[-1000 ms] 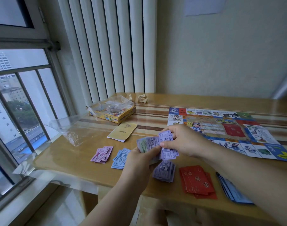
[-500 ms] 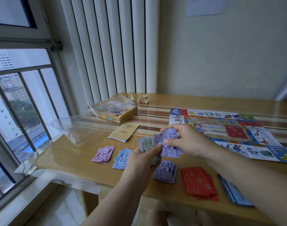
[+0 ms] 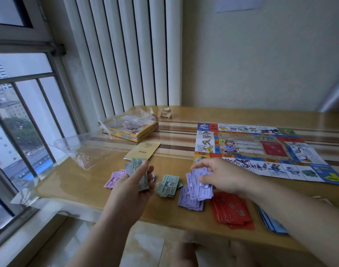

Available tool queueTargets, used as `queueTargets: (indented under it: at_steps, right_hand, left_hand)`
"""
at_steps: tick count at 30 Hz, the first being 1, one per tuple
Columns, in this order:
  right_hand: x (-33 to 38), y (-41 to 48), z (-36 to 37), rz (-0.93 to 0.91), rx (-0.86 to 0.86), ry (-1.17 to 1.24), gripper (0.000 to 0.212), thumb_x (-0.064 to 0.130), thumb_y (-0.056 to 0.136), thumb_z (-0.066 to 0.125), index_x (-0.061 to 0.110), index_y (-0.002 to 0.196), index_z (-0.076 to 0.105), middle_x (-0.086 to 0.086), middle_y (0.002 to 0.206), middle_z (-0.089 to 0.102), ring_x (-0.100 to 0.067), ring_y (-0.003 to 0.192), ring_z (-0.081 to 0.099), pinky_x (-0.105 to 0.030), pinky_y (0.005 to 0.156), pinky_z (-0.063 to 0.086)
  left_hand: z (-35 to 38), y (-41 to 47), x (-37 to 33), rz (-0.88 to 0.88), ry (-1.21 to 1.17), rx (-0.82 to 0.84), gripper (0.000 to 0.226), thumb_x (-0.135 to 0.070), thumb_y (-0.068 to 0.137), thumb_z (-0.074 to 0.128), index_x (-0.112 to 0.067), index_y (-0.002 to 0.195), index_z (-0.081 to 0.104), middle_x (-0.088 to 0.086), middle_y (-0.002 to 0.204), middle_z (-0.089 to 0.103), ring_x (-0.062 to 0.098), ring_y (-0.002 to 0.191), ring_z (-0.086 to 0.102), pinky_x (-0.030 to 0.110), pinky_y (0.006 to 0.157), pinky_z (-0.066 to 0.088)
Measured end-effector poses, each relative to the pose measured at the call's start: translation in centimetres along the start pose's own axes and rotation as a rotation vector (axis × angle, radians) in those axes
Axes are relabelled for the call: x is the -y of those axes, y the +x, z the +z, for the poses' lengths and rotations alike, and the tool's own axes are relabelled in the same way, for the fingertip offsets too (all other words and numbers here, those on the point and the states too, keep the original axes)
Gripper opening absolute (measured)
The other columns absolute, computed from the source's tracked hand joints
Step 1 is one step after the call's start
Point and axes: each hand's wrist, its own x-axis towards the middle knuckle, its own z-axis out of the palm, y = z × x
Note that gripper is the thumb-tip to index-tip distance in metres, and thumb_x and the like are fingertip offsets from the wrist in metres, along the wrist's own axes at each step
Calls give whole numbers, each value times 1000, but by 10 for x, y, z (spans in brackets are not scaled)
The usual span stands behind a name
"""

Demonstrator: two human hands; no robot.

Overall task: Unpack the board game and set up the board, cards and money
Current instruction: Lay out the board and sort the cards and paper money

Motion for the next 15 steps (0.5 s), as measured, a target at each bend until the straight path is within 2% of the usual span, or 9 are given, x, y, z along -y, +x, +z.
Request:
queueTargets:
  at_steps: [2,6,11,13,15]
  right_hand:
    - [1,0,2,-8,36,-4,32,15,92,59,26,122,56,1,136,51,-16,125,49,-36,102,42]
    - [5,3,11,-29,20,-105,34,21,91,61,24,124,56,-1,133,53,-17,122,51,-28,94,43]
    - [-1,3,29,-51,-117,-260,31,26,90,63,25,120,56,2,121,59,-15,101,59,-30,82,48]
    - [-4,0,33,-78,-195,-392,30,35,88,63,30,117,56,6,115,62,-14,98,59,-29,75,48]
    - [-5,-2,32,-129,-278,-518,32,44,86,61,34,115,55,10,114,60,-13,102,56,-29,77,46]
  left_hand:
    - [0,-1,-1,-26,-25,9,10,-15,90,60,-5,93,58,5,75,60,8,58,54,15,45,47]
    - [7,0,3,-78,-34,44,10,-16,90,59,-6,92,59,5,76,61,9,61,52,15,47,48]
    - [8,1,8,-134,-54,76,24,-22,95,53,-2,85,60,6,74,58,9,53,53,16,48,49]
    - [7,1,9,-146,-61,81,26,-23,96,51,-1,85,60,6,73,58,11,56,55,16,49,51]
    - [6,1,9,-157,-67,80,27,-23,96,51,1,87,61,7,72,59,12,60,55,17,50,52]
